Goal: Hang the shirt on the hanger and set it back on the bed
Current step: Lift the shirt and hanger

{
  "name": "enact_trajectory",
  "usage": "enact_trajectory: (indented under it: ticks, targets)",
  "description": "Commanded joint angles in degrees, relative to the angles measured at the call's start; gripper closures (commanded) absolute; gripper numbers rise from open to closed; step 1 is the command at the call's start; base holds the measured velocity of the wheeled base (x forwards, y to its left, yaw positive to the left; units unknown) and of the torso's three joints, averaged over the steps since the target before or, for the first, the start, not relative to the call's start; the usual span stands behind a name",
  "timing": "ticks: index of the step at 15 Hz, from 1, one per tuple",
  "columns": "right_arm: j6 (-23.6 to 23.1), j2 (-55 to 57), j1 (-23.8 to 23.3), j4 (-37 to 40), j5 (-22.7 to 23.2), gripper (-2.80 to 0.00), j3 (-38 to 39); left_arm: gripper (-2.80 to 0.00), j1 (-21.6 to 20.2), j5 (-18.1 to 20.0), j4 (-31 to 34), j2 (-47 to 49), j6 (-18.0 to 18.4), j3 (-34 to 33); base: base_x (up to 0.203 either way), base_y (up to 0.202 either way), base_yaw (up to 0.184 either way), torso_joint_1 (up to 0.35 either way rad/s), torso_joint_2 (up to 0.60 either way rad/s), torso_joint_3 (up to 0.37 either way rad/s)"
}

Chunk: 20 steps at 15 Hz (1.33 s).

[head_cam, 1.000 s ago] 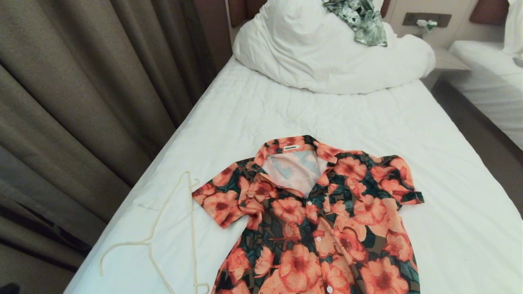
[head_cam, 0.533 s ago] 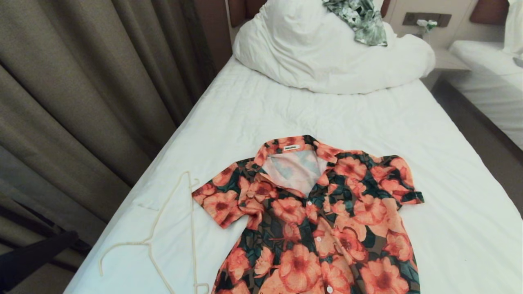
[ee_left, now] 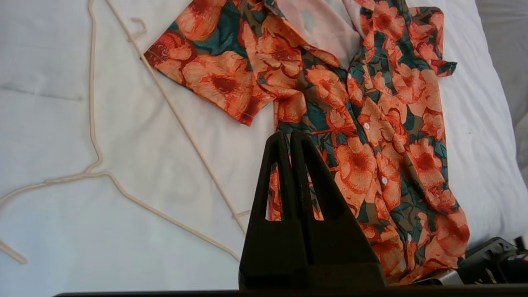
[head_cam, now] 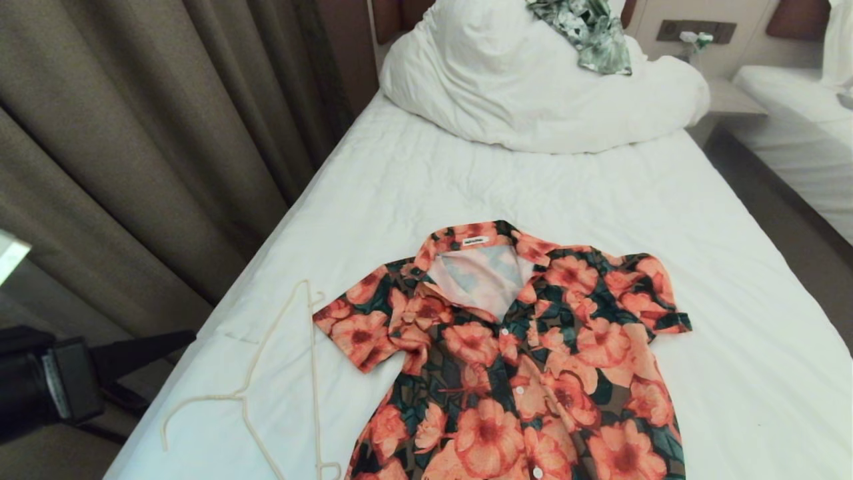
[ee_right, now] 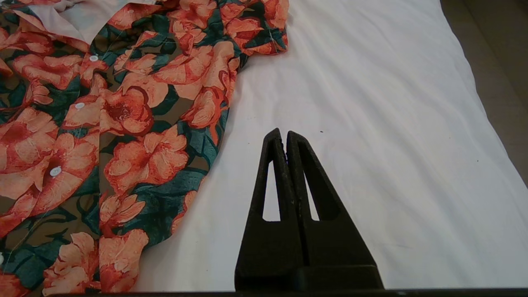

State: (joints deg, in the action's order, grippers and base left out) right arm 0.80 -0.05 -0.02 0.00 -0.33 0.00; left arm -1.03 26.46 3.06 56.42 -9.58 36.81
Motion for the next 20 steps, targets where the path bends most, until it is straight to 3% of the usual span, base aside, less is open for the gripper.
enact_trajectory:
  ticks: [1, 3, 6, 8, 13, 20]
  targets:
    - [0.0, 0.0, 0.0, 0.0, 0.0, 0.0, 0.0, 0.0, -5.9, 5.4, 0.1, 4.8, 1.3, 0.6, 0.0, 0.0, 0.0, 0.0, 0.0, 0.0]
    - [0.0, 0.0, 0.0, 0.0, 0.0, 0.0, 0.0, 0.0, -15.5, 12.8, 0.5, 9.8, 6.5, 0.8, 0.0, 0.0, 0.0, 0.0, 0.0, 0.0]
    - [0.0, 0.0, 0.0, 0.0, 0.0, 0.0, 0.0, 0.0, -23.7, 20.3, 0.7, 19.0, 13.4, 1.3, 0.0, 0.0, 0.0, 0.0, 0.0, 0.0]
    - [0.0, 0.0, 0.0, 0.0, 0.0, 0.0, 0.0, 0.0, -25.8, 23.7, 0.8, 25.0, 15.4, 2.3, 0.0, 0.0, 0.0, 0.0, 0.0, 0.0]
    - [0.0, 0.0, 0.0, 0.0, 0.0, 0.0, 0.0, 0.0, -26.5, 31.0, 0.8, 38.1, 16.1, 5.9, 0.0, 0.0, 0.0, 0.0, 0.0, 0.0]
    - [0.0, 0.0, 0.0, 0.0, 0.0, 0.0, 0.0, 0.0, -32.3, 32.2, 0.6, 43.3, 20.0, 2.1, 0.0, 0.0, 0.0, 0.0, 0.0, 0.0]
